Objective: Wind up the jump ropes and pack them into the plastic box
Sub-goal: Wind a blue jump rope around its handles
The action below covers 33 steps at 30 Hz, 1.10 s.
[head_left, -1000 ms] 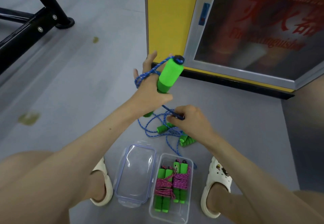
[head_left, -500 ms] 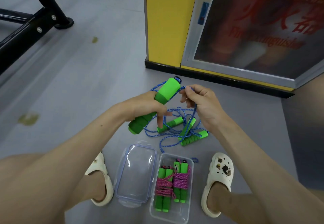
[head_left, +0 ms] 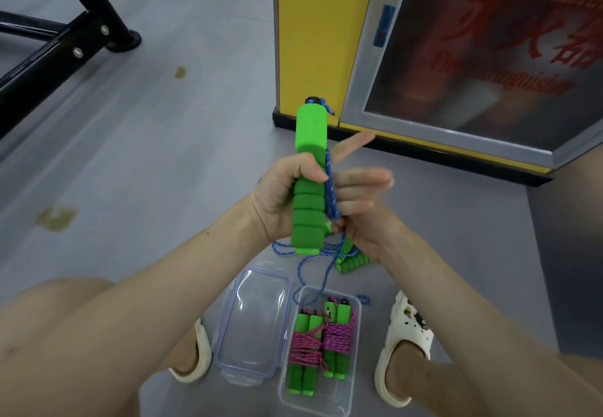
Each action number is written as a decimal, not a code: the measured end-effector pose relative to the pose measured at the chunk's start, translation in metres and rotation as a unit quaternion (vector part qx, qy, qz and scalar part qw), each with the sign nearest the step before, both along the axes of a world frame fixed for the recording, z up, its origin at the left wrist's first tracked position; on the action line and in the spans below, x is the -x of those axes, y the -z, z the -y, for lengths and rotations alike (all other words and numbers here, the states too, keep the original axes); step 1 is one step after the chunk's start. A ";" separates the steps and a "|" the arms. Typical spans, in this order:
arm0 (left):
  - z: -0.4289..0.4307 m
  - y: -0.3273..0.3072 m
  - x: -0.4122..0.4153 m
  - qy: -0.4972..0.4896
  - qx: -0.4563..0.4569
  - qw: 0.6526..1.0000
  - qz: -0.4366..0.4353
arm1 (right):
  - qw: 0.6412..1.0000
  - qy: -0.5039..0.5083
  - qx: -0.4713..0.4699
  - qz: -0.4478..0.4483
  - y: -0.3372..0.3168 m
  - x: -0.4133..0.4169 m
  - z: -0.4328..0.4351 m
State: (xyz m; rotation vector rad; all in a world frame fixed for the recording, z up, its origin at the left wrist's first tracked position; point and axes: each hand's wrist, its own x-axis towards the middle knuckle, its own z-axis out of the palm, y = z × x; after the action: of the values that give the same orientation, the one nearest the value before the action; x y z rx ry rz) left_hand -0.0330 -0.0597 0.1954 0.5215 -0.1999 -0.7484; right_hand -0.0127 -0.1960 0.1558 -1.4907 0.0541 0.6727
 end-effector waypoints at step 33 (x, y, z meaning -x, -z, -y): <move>-0.009 0.007 0.013 0.080 -0.187 0.979 -0.012 | 0.996 0.036 -0.084 0.022 -0.017 -0.004 0.013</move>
State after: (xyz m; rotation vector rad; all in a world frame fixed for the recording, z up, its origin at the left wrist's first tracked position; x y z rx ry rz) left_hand -0.0464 -0.0508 0.1886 0.8606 -0.0769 -0.9568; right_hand -0.0085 -0.2091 0.1732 -1.3353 0.0166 0.5723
